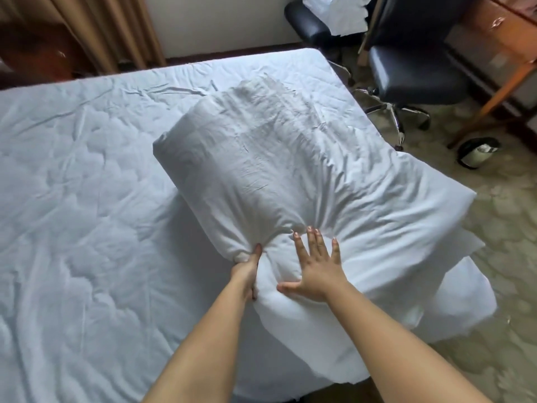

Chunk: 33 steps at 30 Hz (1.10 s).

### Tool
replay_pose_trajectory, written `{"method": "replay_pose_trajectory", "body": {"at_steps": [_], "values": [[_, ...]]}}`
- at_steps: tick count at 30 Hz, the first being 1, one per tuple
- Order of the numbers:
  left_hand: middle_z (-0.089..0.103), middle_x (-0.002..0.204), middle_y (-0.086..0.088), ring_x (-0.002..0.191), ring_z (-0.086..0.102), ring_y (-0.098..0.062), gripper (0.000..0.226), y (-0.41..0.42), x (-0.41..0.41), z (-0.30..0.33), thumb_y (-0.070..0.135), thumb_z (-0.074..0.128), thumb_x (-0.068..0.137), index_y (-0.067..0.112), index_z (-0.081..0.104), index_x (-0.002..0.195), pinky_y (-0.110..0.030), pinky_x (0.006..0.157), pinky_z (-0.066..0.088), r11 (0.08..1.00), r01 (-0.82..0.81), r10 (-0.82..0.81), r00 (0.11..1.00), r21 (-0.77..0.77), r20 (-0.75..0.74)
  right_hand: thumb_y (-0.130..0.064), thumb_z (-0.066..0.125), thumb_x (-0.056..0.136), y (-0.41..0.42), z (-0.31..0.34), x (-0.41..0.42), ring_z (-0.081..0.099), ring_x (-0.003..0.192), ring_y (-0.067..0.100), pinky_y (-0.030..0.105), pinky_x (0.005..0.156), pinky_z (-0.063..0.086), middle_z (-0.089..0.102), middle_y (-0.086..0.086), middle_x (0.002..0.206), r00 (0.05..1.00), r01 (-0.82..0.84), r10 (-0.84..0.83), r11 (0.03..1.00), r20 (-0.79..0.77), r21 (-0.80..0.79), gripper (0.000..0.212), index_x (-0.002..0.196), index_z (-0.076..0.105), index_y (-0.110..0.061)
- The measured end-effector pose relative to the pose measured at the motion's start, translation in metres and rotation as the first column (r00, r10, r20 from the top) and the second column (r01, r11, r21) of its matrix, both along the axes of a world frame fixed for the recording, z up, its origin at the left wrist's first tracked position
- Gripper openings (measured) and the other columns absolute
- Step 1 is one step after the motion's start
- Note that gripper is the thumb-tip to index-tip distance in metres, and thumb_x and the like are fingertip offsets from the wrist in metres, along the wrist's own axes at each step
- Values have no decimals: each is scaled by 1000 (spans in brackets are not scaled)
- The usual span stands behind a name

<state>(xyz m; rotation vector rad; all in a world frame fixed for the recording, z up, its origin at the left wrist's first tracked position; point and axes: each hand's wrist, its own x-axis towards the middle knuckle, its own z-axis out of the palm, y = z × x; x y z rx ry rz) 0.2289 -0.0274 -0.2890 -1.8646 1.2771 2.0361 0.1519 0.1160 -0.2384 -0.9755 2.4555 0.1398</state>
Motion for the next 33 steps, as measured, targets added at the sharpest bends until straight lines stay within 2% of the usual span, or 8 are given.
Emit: {"method": "replay_pose_trajectory", "body": {"at_steps": [4, 9, 13, 19, 22, 27, 30, 33], "values": [[64, 118, -11, 98, 66, -32, 92, 7, 5, 8, 64, 72, 68, 16, 38, 139, -50, 86, 54, 1000, -31, 31, 999, -1, -26, -86, 40, 70, 6, 6, -1, -33, 140, 22, 56, 112, -17, -32, 11, 154, 1000, -6, 5, 1000, -8, -22, 120, 148, -24, -22], [70, 102, -13, 85, 70, -33, 84, 3, 32, 15, 64, 77, 61, 9, 56, 121, -55, 77, 56, 1000, 3, -2, 999, 22, -40, -86, 39, 70, 0, 15, 24, -32, 141, 24, 57, 111, -18, -30, 13, 154, 1000, -5, 5, 1000, 4, -7, 120, 149, -22, -21], [70, 104, -13, 86, 70, -34, 99, -22, 65, 15, 68, 79, 43, 10, 56, 120, -57, 76, 55, 999, 40, -40, 999, -7, -24, -88, 37, 68, -18, 23, 62, -32, 141, 25, 58, 111, -18, -29, 14, 154, 1000, 20, -20, 1000, 16, -4, 120, 149, -22, -22], [66, 111, -13, 91, 67, -33, 81, -76, 118, 38, 57, 77, 67, 6, 52, 126, -46, 81, 57, 988, 122, -127, 991, -93, -47, -89, 36, 67, -67, 32, 131, -27, 143, 27, 57, 112, -15, -24, 15, 156, 992, 123, -122, 992, 9, -7, 120, 150, -20, -23], [62, 119, -13, 97, 65, -32, 79, -105, 149, 43, 51, 76, 73, 5, 47, 131, -36, 77, 55, 978, 170, -175, 984, -118, -40, -89, 36, 68, -93, 40, 170, -25, 144, 28, 56, 113, -15, -24, 16, 156, 990, 141, -141, 990, 11, 0, 118, 150, -19, -24], [67, 106, -12, 89, 65, -30, 77, -142, 197, 41, 55, 78, 68, 5, 56, 122, -38, 78, 55, 970, 232, -232, 973, -77, 17, -87, 39, 69, -128, 35, 220, -25, 144, 28, 55, 113, -15, -24, 17, 155, 990, 143, -143, 990, 4, -7, 117, 151, -17, -25], [67, 108, -11, 93, 66, -31, 83, -152, 212, 21, 58, 81, 60, 8, 57, 123, -45, 87, 53, 971, 240, -239, 970, -15, 51, -88, 36, 69, -138, 15, 240, -29, 142, 30, 57, 112, -17, -27, 18, 154, 990, 144, -144, 990, -6, 6, 116, 150, -19, -25], [67, 113, -11, 98, 65, -31, 83, -153, 214, 4, 58, 81, 60, 9, 58, 123, -48, 91, 51, 974, 226, -227, 973, 13, 54, -93, 17, 54, -139, -8, 240, -34, 139, 30, 59, 110, -19, -32, 19, 151, 990, 138, -138, 990, -32, 11, 123, 149, -21, -25]]}}
